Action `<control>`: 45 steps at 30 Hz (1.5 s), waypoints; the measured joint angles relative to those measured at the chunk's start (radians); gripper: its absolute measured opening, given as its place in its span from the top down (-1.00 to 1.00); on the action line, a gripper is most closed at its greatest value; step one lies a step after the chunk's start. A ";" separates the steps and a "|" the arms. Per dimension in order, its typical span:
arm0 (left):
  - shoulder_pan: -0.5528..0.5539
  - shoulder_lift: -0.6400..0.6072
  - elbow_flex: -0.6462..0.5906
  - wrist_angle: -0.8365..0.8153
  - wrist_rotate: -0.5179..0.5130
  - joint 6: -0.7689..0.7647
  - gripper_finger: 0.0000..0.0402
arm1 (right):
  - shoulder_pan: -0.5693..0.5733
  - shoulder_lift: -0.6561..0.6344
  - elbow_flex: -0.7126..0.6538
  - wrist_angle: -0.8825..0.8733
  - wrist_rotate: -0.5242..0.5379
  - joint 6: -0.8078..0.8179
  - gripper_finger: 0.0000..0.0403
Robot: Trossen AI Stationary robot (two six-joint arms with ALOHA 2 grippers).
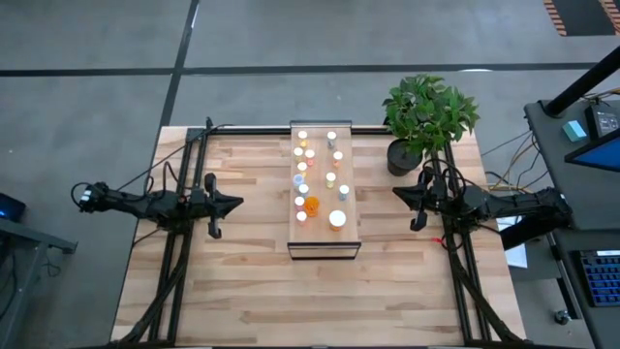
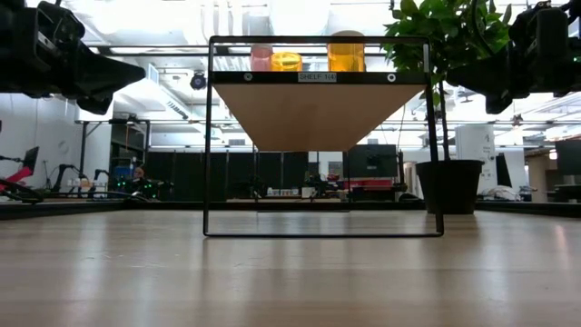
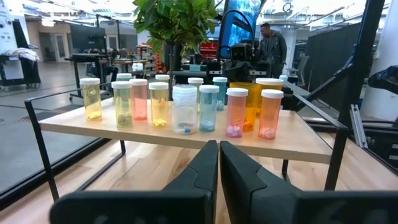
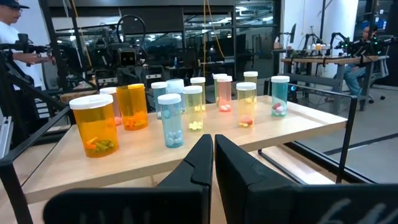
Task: Pick and place medicine bottles onto shelf by color
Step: Return to Home Position
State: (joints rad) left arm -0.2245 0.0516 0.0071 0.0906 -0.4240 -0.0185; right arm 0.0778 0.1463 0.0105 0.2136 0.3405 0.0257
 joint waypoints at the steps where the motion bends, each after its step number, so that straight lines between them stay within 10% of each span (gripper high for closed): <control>1: 0.000 0.000 0.000 0.000 0.000 0.000 1.00 | 0.000 0.000 0.000 0.000 0.000 0.000 0.96; 35: 0.000 0.005 0.000 0.000 0.000 0.000 1.00 | 0.000 -0.038 0.000 -0.043 -0.003 0.000 0.96; 45: 0.000 0.006 0.000 0.000 0.000 0.000 1.00 | -0.002 -0.146 0.000 -0.190 -0.260 -0.109 0.96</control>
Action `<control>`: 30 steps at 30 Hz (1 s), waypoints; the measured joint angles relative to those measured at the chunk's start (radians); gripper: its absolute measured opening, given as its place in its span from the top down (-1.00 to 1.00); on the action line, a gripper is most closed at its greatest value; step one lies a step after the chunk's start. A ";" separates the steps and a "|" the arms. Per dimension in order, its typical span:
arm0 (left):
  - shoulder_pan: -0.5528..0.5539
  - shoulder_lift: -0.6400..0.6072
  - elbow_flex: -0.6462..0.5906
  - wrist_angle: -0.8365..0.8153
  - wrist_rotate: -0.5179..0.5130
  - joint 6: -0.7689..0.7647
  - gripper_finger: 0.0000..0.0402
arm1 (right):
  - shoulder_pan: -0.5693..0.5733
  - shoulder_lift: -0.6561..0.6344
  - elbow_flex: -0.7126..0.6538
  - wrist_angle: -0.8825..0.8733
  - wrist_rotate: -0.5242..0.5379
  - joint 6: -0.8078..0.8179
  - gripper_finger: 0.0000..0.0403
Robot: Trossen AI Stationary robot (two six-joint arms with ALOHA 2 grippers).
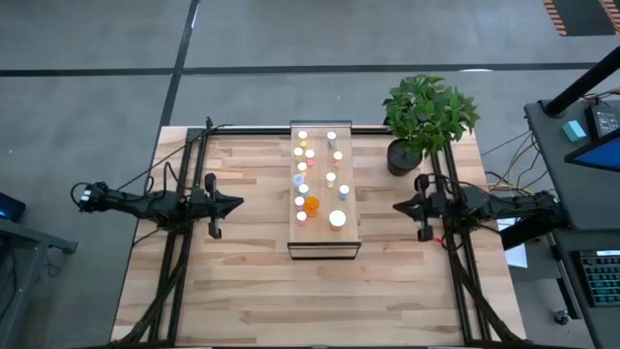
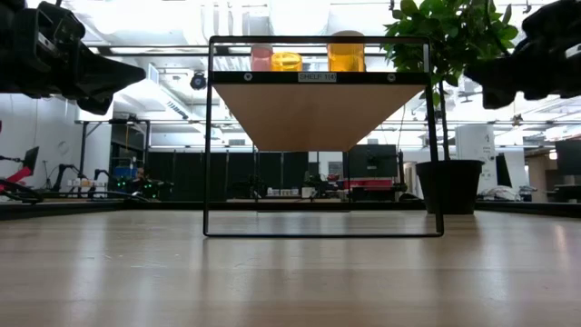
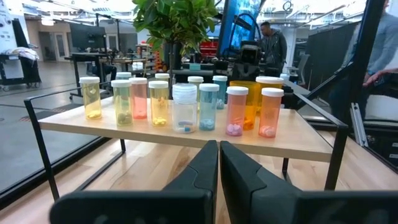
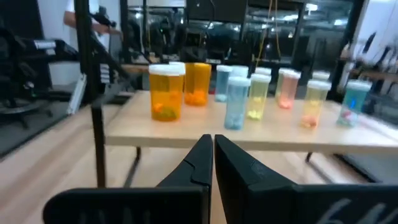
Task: Pick and place medicine bottles onto shelf by color
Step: Return to Home Position
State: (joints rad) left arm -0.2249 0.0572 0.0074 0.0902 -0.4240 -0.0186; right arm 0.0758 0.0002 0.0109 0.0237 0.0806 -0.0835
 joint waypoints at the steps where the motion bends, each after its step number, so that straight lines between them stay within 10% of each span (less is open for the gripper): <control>1: 0.000 0.000 0.000 0.000 0.000 0.000 1.00 | 0.000 0.000 0.000 -0.001 0.001 -0.021 0.96; 30: 0.000 0.001 0.000 0.005 0.000 0.000 1.00 | -0.016 0.023 0.000 0.011 0.000 -0.040 0.96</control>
